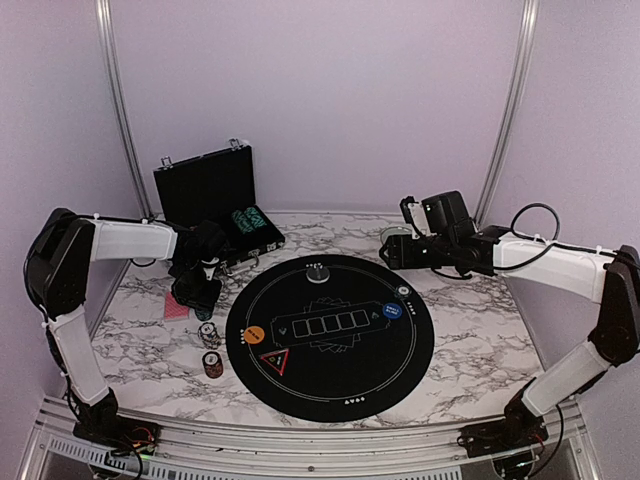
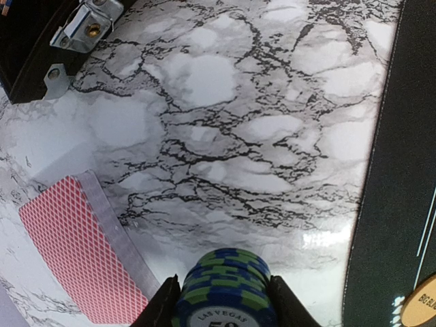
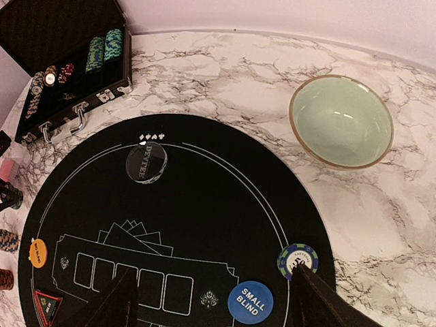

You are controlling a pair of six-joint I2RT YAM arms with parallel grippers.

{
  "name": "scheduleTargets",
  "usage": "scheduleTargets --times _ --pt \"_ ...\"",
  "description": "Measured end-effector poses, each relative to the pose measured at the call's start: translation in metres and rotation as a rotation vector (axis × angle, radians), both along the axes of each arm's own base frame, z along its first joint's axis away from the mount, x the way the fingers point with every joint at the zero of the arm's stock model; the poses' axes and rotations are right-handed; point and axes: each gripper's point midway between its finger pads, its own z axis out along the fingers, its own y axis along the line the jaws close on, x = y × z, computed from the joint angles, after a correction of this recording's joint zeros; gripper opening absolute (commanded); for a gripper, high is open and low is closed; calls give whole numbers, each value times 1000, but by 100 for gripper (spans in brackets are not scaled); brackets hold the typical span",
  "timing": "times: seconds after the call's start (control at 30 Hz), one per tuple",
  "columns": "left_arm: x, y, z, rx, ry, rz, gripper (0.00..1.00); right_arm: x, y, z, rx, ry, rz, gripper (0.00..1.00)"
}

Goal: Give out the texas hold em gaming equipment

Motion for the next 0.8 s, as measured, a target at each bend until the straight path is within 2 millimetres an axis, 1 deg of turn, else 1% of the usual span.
scheduleTargets --times 0.8 --pt "2 -1 6 -5 -12 0 35 0 0 0 0 0 0 74"
